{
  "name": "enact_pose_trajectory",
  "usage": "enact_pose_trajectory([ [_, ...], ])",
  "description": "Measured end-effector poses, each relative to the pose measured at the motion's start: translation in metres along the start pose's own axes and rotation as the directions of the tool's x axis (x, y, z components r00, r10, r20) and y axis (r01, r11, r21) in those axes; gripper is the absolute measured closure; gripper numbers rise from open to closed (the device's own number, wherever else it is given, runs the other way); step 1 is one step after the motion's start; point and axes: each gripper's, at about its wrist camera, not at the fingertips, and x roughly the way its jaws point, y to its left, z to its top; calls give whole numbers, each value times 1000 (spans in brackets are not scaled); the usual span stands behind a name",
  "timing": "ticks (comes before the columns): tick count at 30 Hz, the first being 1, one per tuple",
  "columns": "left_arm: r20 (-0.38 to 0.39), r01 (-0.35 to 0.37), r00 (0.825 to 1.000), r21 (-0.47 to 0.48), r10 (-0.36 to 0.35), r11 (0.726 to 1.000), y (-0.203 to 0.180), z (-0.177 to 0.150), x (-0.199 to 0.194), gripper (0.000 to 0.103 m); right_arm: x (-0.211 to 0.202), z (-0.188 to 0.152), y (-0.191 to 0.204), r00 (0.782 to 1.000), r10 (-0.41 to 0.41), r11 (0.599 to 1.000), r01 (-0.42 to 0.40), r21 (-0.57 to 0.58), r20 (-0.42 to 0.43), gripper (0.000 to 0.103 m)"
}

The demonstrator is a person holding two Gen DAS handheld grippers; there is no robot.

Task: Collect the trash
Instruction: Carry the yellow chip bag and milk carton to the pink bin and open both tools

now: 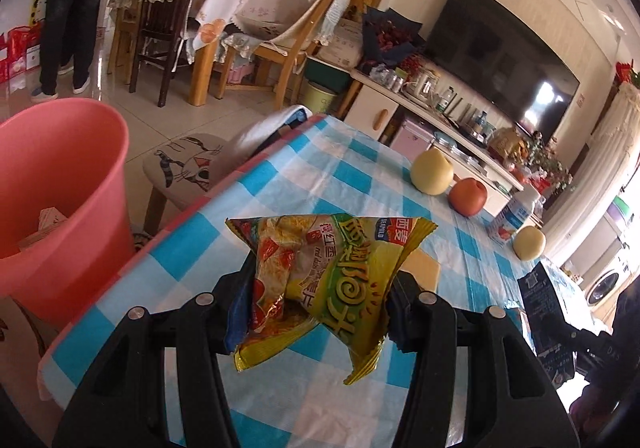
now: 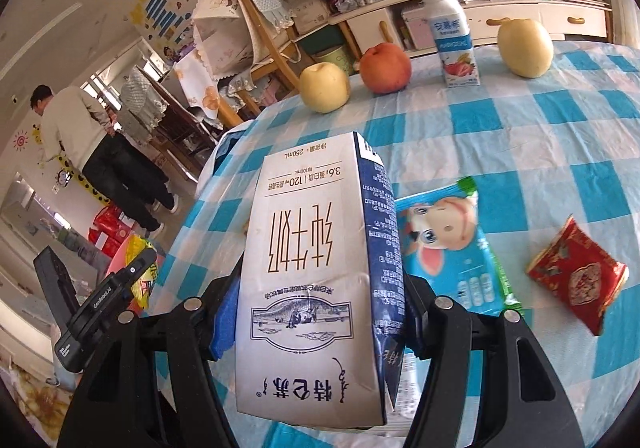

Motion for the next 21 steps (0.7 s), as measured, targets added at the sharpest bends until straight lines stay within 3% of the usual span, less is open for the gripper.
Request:
enact_pose_trajectory([
  [6, 58, -63, 996, -95, 68, 994, 37, 15, -10, 48, 28, -6, 54, 995, 68, 996, -72, -51, -71, 39],
  [12, 128, -131, 979, -198, 158, 972, 75, 27, -26, 48, 61, -3, 126, 982, 135, 977, -153, -145, -130, 39],
  [21, 181, -206, 937, -405, 299, 891, 151, 37, -51, 48, 113, -2, 251, 945, 233, 909, -295, -294, -228, 39],
])
